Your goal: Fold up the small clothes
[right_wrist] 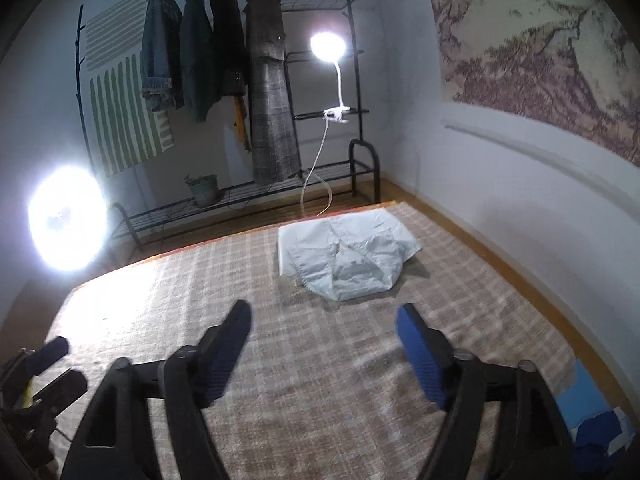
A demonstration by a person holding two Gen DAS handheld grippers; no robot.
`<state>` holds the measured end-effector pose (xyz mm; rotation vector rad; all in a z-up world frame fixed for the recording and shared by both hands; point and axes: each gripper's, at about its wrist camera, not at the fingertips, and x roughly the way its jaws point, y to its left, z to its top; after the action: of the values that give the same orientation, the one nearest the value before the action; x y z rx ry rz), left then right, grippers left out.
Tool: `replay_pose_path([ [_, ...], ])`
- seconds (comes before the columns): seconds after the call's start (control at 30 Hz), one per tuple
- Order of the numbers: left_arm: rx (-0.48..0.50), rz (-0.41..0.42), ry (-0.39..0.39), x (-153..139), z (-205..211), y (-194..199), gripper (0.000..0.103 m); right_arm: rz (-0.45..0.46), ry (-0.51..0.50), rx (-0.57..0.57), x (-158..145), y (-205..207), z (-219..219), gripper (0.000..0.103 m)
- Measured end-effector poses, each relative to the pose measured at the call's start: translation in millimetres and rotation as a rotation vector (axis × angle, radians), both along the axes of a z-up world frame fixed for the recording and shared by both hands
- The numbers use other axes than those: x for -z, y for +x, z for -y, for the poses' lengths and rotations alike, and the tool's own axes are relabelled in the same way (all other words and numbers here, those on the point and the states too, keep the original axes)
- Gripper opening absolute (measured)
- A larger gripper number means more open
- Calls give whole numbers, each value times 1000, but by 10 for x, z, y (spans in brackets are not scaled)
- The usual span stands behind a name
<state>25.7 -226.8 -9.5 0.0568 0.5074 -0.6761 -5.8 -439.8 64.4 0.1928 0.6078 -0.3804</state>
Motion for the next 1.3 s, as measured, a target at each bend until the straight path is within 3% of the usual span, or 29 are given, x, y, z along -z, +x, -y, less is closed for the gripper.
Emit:
replay_pose_path([
  [0.33,-39,26,27,15,5,53,88,35,-33,22,-52,51,-77,102],
  [0.67,-70,71,47,-12,26,-20,101,55,-40,52,-60,13,-60,103],
  [1.3,-92,69,61,-5,-19,-3,102,61,-72,65,-60,22,-93,103],
])
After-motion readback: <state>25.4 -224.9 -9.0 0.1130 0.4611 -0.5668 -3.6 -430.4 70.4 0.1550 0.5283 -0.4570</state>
